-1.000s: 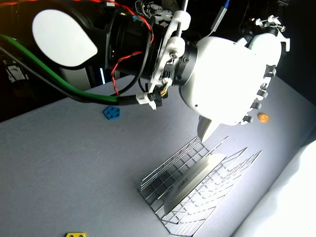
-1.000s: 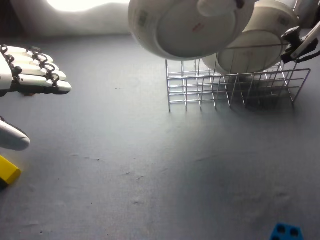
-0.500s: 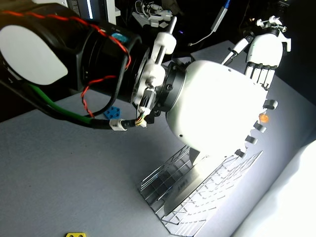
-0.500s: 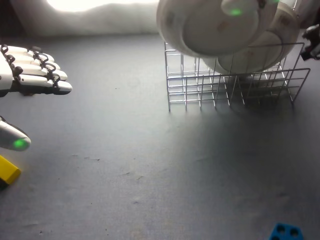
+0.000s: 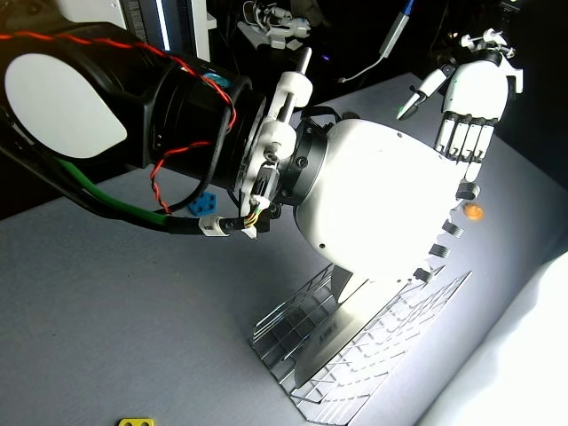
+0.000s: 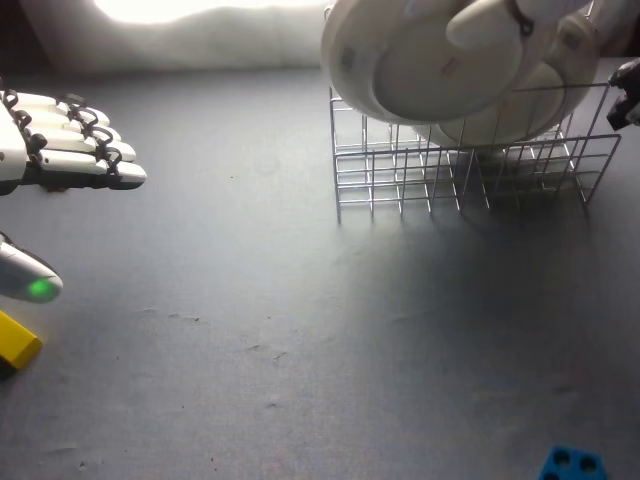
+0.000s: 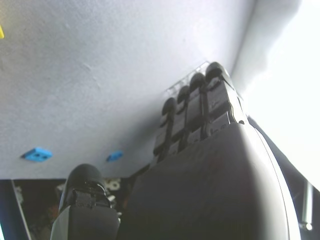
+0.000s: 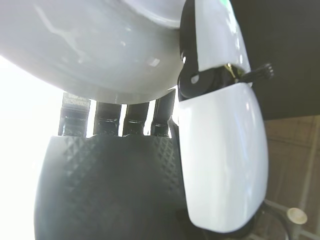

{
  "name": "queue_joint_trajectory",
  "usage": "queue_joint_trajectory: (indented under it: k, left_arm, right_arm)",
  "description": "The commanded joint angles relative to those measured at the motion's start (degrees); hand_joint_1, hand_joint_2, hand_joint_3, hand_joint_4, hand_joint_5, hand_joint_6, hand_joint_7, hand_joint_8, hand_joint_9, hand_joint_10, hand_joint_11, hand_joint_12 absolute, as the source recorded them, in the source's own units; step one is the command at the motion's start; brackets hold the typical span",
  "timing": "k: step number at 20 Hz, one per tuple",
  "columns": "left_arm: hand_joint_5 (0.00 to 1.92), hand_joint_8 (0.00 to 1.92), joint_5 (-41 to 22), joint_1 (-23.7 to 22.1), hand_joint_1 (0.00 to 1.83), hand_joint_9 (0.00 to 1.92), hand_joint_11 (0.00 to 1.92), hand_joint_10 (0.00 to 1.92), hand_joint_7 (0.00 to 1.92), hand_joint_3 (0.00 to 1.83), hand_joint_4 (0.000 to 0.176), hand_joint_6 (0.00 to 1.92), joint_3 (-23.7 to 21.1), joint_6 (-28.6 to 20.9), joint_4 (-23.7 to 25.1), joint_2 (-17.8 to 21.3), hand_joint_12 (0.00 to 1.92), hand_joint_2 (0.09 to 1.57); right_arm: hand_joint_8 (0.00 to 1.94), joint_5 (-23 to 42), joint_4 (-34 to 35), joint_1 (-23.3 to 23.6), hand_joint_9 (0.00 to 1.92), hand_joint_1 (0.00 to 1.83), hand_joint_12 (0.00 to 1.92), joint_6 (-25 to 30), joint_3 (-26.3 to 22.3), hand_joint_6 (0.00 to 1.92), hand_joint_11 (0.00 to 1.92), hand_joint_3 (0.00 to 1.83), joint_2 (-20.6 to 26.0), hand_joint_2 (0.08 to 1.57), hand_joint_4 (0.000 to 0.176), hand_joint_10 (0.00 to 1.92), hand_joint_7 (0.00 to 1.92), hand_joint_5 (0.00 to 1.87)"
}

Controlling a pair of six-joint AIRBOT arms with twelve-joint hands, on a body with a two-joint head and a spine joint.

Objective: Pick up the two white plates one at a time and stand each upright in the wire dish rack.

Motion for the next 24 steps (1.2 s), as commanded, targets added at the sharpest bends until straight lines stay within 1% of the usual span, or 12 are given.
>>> queue_joint_trajectory:
  k: [1,4,6,8,10,12,14,16,18,20,24]
  left_arm:
    - [0.04,0.0,-0.21,-0.81,0.0,0.0,0.0,0.0,0.0,0.01,0.0,0.0,0.14,-0.01,-3.0,0.23,0.0,1.11]
    - [0.03,0.0,-0.21,-0.91,0.0,0.0,0.0,0.0,0.0,0.0,0.0,0.0,0.17,-0.01,-3.0,0.2,0.0,1.1]
    - [0.03,0.0,-0.22,-0.91,0.0,0.0,0.0,0.0,0.0,0.0,0.0,0.0,0.13,-0.01,-3.0,0.2,0.0,1.1]
    - [0.01,0.0,-0.23,-0.91,0.0,0.0,0.0,0.0,0.0,0.01,0.0,0.0,0.12,-0.01,-3.0,0.21,0.0,1.11]
    - [0.02,0.0,-0.23,-0.91,0.0,0.0,0.0,0.0,0.0,0.01,0.0,0.0,0.12,-0.01,-2.98,0.21,0.0,1.11]
    - [0.03,0.0,-0.23,-0.93,0.0,0.0,0.0,0.0,0.0,0.0,0.0,0.01,0.11,-0.01,-2.98,0.23,0.0,1.11]
    - [0.04,0.0,-0.23,-0.95,0.0,0.0,0.0,0.0,0.01,0.0,0.0,0.01,0.1,-0.01,-2.98,0.23,0.0,1.11]
    - [0.02,0.0,-0.23,-0.96,0.0,0.0,0.0,0.0,0.0,0.0,0.0,0.0,0.09,-0.01,-2.98,0.23,0.0,1.11]
    - [0.02,0.0,-0.23,-0.96,0.0,0.0,0.0,0.0,0.0,0.0,0.0,0.0,0.07,-0.01,-2.98,0.23,0.0,1.11]
    - [0.02,0.0,-0.23,-0.98,0.0,0.0,0.0,0.0,0.0,0.0,0.0,0.01,0.07,-0.01,-2.98,0.23,0.0,1.11]
    - [0.01,0.0,-0.23,-1.0,0.0,0.0,0.0,0.0,0.0,0.0,0.0,0.0,-0.04,-0.01,-2.97,0.21,0.0,1.11]
  right_arm:
    - [0.83,9.09,-0.43,0.93,1.01,1.39,1.19,0.73,0.15,0.87,0.81,0.0,0.28,1.07,0.0,1.05,1.06,1.02]
    - [0.86,9.51,-1.09,0.1,1.01,1.39,1.2,0.35,0.38,0.89,0.81,0.0,0.1,1.08,0.0,1.06,1.04,1.01]
    - [0.82,9.51,-1.09,-0.38,1.0,1.39,1.18,0.31,0.69,0.89,0.82,0.0,-0.1,1.07,0.0,1.05,1.07,1.02]
    - [0.87,9.38,-1.08,-0.83,0.98,1.38,1.2,0.56,1.27,0.93,0.79,0.0,-0.45,1.08,0.0,1.08,1.05,1.0]
    - [0.85,8.29,-1.07,-1.08,0.97,1.38,1.2,2.47,1.7,0.94,0.79,0.0,-0.79,1.08,0.0,1.08,1.06,0.99]
    - [0.86,6.78,-1.07,-1.25,0.98,1.38,1.2,5.2,2.02,0.91,0.79,0.0,-1.03,1.08,0.0,1.07,1.07,1.0]
    - [0.84,6.78,-1.07,-1.84,0.97,1.39,1.2,5.63,2.03,0.9,0.81,0.0,-1.14,1.07,0.0,1.06,1.08,1.02]
    - [0.83,6.77,-1.07,-2.68,0.98,1.39,1.2,5.63,2.19,0.9,0.81,0.0,-1.32,1.07,0.0,1.06,1.07,1.02]
    - [0.86,6.77,-1.07,-3.24,0.95,1.38,1.21,5.6,2.75,0.94,0.79,0.0,-1.78,1.08,0.0,1.11,1.05,1.0]
    - [0.81,6.75,-1.07,-3.96,0.98,1.38,1.2,5.12,3.32,0.91,0.82,0.0,-2.34,1.08,0.0,1.07,1.07,1.02]
    - [0.82,6.93,-1.07,-5.14,0.99,1.38,1.18,4.06,3.99,0.92,0.81,0.0,-3.09,1.08,0.0,1.07,1.05,1.02]
